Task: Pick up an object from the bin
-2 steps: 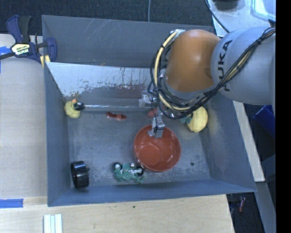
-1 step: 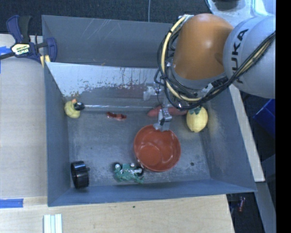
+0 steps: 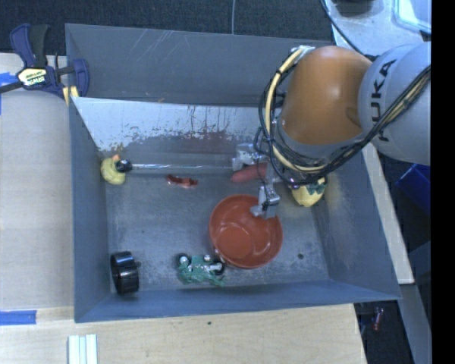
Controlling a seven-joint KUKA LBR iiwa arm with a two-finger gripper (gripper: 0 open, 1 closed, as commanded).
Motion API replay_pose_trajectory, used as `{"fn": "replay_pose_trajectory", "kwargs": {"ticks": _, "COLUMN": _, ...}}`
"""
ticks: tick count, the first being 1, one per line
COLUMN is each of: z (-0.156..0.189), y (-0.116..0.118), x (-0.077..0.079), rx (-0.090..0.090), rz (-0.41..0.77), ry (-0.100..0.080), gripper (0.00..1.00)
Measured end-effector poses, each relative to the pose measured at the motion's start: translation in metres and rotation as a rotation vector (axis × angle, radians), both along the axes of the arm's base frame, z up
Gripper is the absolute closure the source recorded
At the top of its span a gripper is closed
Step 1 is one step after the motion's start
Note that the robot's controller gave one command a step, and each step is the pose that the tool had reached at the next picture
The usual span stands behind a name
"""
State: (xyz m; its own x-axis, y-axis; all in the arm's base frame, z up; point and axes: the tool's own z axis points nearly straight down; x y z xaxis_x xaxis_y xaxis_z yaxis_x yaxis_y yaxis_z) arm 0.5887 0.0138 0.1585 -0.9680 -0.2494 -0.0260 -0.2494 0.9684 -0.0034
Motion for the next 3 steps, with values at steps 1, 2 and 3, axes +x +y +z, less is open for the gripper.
{"fn": "replay_pose_trajectory", "kwargs": {"ticks": 1, "z": -0.049, "y": -0.03, "x": -0.011, "rx": -0.003, "rz": 0.166, "ry": -0.009, "gripper": 0.0}}
{"fn": "replay_pose_trajectory", "kwargs": {"ticks": 2, "z": -0.043, "y": -0.039, "x": -0.014, "rx": 0.0, "rz": 0.159, "ry": 0.009, "gripper": 0.0}}
{"fn": "replay_pose_trajectory", "kwargs": {"ticks": 3, "z": -0.025, "y": -0.033, "x": -0.016, "rx": -0.006, "rz": 0.232, "ry": -0.013, "gripper": 0.0}}
